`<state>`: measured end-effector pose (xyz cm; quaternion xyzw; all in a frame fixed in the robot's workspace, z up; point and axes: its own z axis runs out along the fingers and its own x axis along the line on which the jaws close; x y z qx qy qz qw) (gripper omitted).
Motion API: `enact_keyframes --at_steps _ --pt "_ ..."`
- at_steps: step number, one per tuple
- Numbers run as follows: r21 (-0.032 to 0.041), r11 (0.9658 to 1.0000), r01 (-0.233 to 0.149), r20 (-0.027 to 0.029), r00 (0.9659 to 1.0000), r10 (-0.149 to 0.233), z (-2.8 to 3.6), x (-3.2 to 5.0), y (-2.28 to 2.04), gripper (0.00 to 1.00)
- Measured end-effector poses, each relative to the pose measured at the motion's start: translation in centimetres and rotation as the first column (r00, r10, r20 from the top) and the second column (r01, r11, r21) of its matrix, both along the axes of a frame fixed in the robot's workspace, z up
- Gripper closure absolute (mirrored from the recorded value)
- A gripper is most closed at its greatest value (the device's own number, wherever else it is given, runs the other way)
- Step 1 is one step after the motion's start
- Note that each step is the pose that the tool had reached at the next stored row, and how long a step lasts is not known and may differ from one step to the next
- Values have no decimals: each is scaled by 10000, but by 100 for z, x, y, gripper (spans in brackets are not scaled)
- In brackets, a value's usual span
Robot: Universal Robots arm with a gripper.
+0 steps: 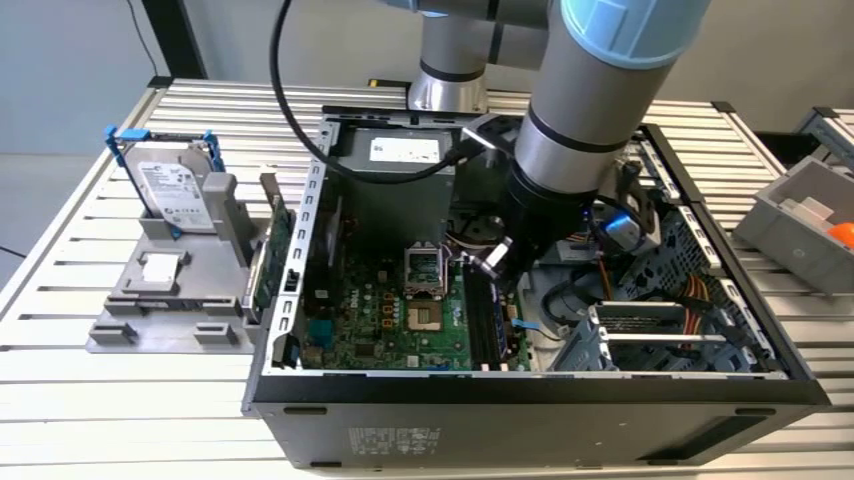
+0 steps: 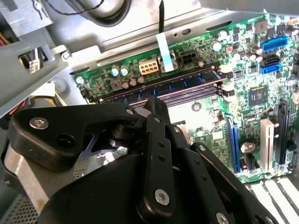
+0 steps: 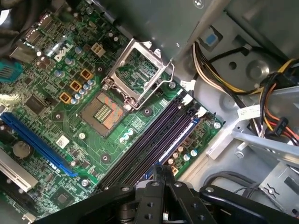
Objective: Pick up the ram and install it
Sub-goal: 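Press down the ram until it locks into place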
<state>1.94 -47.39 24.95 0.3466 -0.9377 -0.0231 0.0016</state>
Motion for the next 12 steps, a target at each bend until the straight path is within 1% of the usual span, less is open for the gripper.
enact_keyframes --at_steps 4,6,9,12 --pt "4 9990 -447 -2 9990 447 -3 0 0 100" --pt "5 9974 -723 -2 9974 723 -6 0 1 100" --pt "4 9951 -993 -2 9951 993 -9 0 3 100" --pt "9 9915 -1303 -2 9915 1303 -11 0 4 100"
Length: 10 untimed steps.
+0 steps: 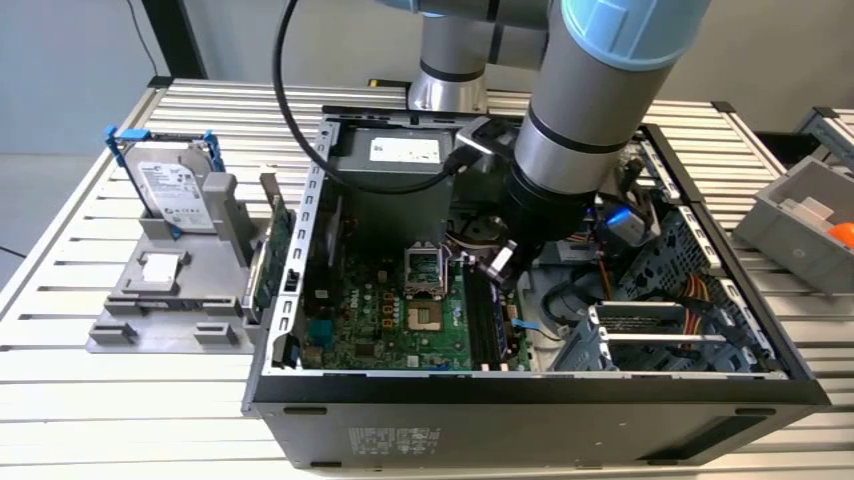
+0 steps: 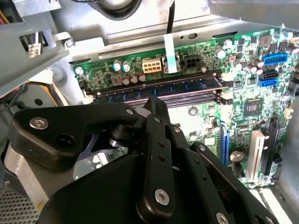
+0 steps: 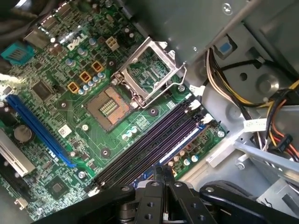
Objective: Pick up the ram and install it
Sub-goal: 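Press down the ram until it locks into place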
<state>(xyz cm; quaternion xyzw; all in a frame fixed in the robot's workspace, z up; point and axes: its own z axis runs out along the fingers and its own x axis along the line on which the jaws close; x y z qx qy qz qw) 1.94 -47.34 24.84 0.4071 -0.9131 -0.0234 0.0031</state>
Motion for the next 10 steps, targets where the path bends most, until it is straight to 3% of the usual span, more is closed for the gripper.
enact_keyframes --at_steps 5,10 --pt "1 9985 -545 58 9985 545 -4 1 5 100" --pt "15 9925 -1222 85 9925 1221 -12 -1 6 100"
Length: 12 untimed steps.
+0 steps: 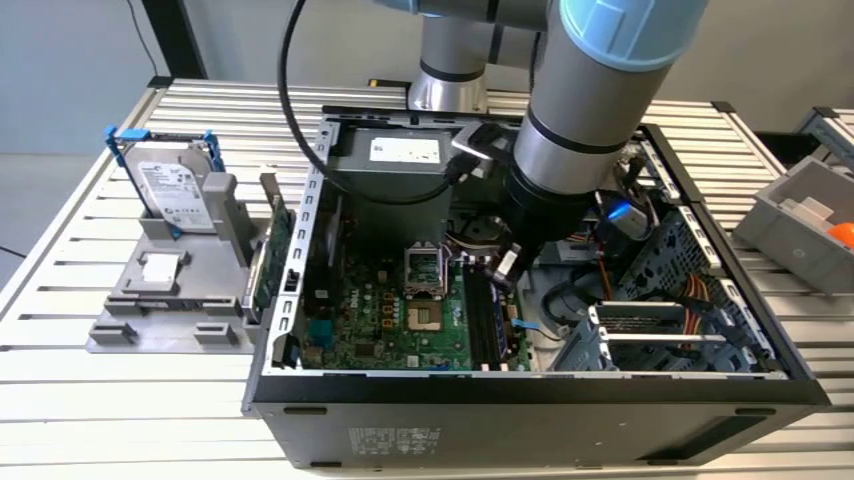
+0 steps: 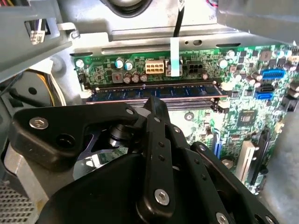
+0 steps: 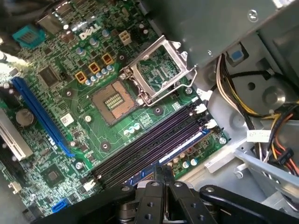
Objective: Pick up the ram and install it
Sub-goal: 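Press down the ram until it locks into place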
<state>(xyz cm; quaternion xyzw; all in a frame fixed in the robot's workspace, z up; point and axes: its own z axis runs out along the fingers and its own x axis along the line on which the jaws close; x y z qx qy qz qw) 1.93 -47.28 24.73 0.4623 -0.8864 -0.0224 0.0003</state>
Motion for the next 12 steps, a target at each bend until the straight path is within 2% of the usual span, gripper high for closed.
enact_keyframes --at_steps 3,6,9,12 --pt "42 9990 -449 1 9990 449 -7 1 0 100" --pt "71 9954 -959 3 9954 959 -13 1 0 100" --pt "89 9893 -1457 5 9893 1457 -20 1 0 100" --pt "99 9815 -1910 7 9816 1910 -25 1 0 100"
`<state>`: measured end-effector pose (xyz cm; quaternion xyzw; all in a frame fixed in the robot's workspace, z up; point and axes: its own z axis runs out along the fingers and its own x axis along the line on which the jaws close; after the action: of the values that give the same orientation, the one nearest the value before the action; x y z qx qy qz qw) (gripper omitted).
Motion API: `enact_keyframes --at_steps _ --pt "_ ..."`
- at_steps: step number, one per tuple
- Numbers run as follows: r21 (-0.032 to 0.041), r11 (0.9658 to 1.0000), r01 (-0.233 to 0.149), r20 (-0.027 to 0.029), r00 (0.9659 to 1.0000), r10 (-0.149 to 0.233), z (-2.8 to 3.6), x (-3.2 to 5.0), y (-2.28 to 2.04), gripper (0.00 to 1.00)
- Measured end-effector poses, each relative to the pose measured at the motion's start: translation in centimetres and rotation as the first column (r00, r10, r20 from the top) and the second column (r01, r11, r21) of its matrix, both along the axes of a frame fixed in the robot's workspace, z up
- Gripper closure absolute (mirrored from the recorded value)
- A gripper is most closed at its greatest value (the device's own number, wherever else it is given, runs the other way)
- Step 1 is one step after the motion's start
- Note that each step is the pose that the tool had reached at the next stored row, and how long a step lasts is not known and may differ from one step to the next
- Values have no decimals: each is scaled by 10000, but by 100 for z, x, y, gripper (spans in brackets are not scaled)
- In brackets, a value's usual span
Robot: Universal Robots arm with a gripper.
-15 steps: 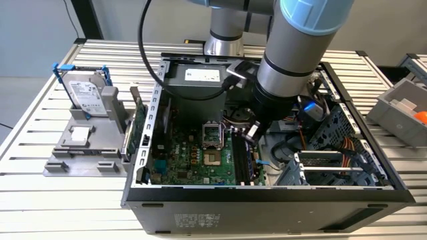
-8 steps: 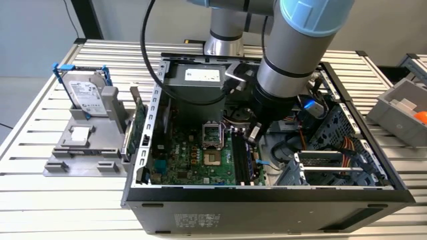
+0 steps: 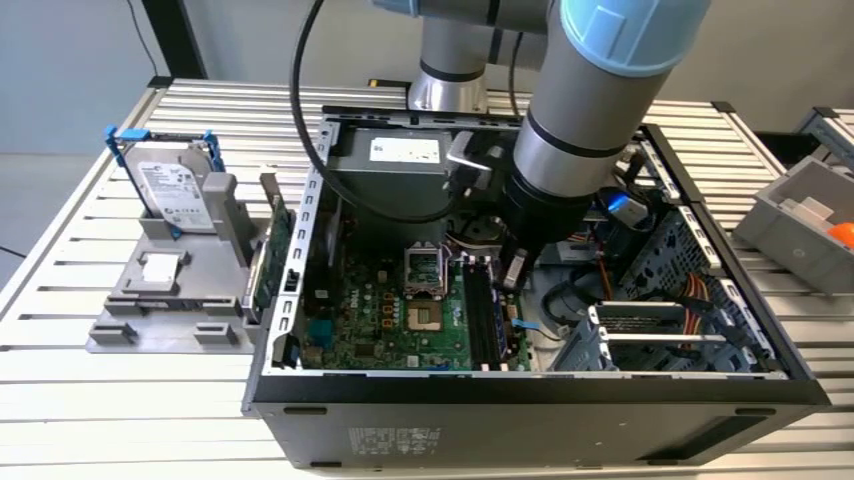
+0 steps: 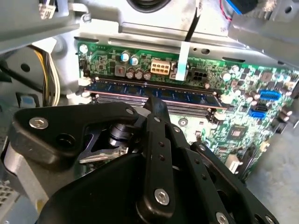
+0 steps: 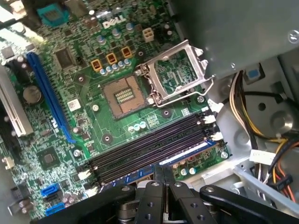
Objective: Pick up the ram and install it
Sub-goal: 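Press down the ram until it locks into place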
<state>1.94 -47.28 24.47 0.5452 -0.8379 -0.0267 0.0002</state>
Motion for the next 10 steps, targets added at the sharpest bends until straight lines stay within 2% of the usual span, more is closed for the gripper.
enact_keyframes --at_steps 5,10 --pt "10 9977 -679 1 9977 679 -9 0 0 100" --pt "18 9908 -1353 3 9908 1353 -11 0 0 100"
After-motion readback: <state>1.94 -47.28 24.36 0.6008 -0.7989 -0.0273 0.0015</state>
